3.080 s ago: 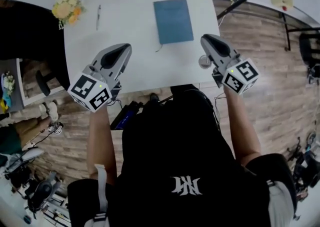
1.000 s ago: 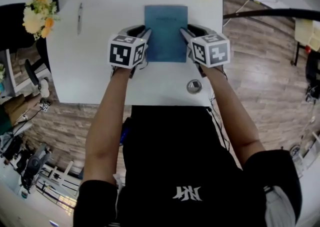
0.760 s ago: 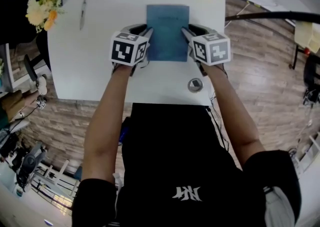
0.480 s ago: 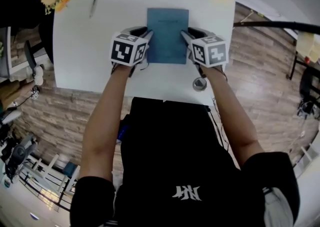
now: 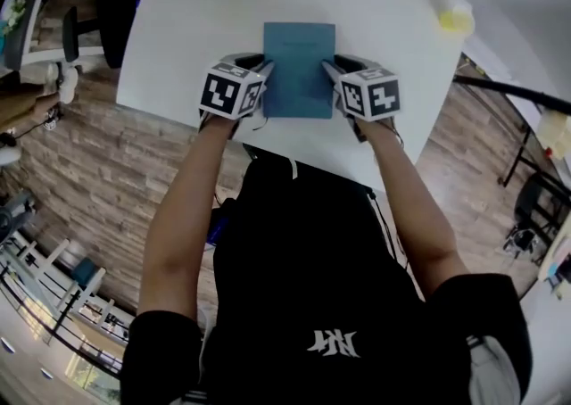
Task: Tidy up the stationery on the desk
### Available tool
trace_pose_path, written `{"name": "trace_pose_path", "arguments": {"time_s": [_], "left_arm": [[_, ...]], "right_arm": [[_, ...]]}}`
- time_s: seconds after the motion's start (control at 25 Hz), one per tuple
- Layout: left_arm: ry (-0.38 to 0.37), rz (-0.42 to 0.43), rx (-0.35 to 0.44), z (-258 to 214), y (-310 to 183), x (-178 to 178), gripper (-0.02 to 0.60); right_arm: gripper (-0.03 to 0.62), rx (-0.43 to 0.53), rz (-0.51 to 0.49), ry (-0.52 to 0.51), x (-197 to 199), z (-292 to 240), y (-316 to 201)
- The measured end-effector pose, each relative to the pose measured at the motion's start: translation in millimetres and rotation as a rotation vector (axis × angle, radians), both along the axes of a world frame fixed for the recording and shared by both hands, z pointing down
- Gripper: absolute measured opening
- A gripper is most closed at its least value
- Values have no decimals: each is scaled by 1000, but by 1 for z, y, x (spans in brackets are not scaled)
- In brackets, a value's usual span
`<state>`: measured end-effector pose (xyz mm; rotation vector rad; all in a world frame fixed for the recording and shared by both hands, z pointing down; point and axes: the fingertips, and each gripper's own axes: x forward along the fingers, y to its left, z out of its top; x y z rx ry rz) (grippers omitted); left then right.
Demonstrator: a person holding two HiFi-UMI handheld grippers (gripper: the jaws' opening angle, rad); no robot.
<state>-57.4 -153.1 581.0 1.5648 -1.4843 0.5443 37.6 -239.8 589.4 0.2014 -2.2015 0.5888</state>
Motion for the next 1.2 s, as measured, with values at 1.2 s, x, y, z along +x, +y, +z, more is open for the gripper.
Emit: {"name": "trace_pose_path", "arguments": {"time_s": [1.2], "left_arm": [[-5, -211, 41, 4, 174, -141, 100]], "right_arm": [[112, 139, -253, -18, -186, -1, 150]]}}
